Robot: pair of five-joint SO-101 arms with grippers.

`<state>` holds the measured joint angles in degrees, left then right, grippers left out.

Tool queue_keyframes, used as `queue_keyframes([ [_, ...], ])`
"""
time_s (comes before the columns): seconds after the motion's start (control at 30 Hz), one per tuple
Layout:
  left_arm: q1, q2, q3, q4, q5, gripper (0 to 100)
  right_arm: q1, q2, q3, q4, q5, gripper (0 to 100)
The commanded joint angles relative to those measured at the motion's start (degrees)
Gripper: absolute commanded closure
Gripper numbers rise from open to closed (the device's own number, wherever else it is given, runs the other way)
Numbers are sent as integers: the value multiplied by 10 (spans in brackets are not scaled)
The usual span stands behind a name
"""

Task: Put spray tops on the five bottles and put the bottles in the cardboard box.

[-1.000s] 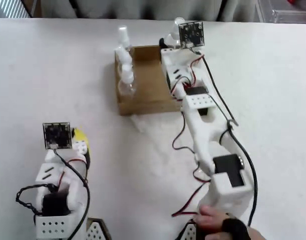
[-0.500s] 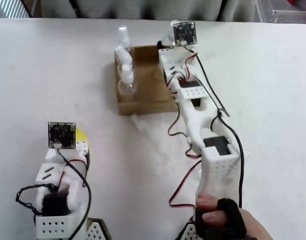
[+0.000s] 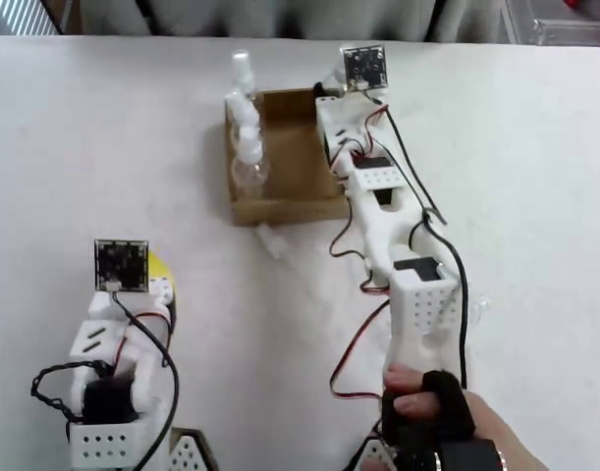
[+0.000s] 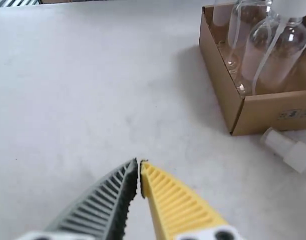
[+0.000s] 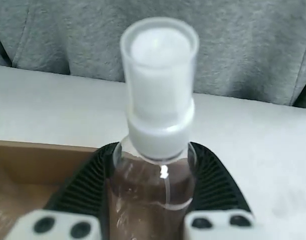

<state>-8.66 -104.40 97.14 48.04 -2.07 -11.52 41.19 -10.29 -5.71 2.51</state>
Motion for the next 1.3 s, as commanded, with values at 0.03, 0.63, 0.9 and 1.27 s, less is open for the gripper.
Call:
queue_keyframes([
  [0.03,-2,-3,-2,4,-4,980,7,-2,-46,-10,-1,982],
  [0.63,-3,-3,-2,4,-4,980,6,1,-40,-8,83,978],
  [0.9,-3,-3,-2,4,-5,980,6,-4,-45,38,84,977],
  [1.27,-4,-3,-2,4,-5,980,5,-40,-43,96,27,977],
])
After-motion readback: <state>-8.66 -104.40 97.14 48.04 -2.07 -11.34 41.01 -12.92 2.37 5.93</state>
